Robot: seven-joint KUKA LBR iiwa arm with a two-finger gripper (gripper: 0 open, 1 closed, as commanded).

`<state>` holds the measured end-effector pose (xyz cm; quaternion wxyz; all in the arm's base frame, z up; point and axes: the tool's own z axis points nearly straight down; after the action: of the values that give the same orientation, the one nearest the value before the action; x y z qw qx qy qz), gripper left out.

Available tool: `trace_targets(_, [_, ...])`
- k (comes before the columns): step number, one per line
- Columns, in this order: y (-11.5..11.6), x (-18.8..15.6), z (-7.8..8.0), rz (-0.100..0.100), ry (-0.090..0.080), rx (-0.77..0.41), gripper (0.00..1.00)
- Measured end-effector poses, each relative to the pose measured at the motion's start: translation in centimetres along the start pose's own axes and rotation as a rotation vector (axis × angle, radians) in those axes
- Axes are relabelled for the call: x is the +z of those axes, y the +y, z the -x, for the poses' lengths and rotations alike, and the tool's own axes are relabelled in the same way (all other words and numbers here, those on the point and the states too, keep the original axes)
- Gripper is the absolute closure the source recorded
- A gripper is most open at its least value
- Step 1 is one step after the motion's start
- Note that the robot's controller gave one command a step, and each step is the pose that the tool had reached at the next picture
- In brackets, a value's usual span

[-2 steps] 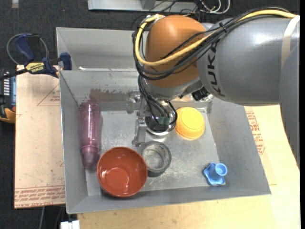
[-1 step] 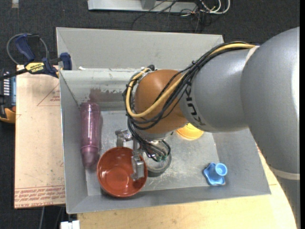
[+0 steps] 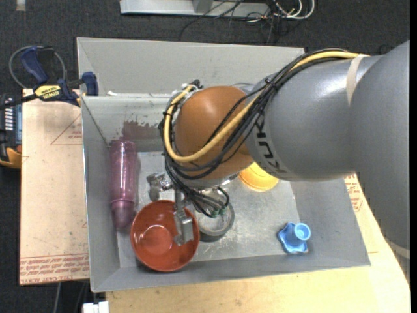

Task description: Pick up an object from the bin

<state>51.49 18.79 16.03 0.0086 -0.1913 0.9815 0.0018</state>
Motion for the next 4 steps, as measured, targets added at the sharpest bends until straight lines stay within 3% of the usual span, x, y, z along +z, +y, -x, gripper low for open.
trace_targets(1, [4.0, 5.0, -1.8, 0.007, 0.017, -0.359, 0.0])
trace_targets(2, [1.0, 8.8, -1.9, 0.001, -0.013, -0.302, 0.0])
trace_targets(3, [5.0, 8.5, -1.2, 0.002, -0.013, -0.855, 1.0])
trace_targets(4, [4.9, 8.5, -1.2, 0.002, -0.013, -0.854, 1.0])
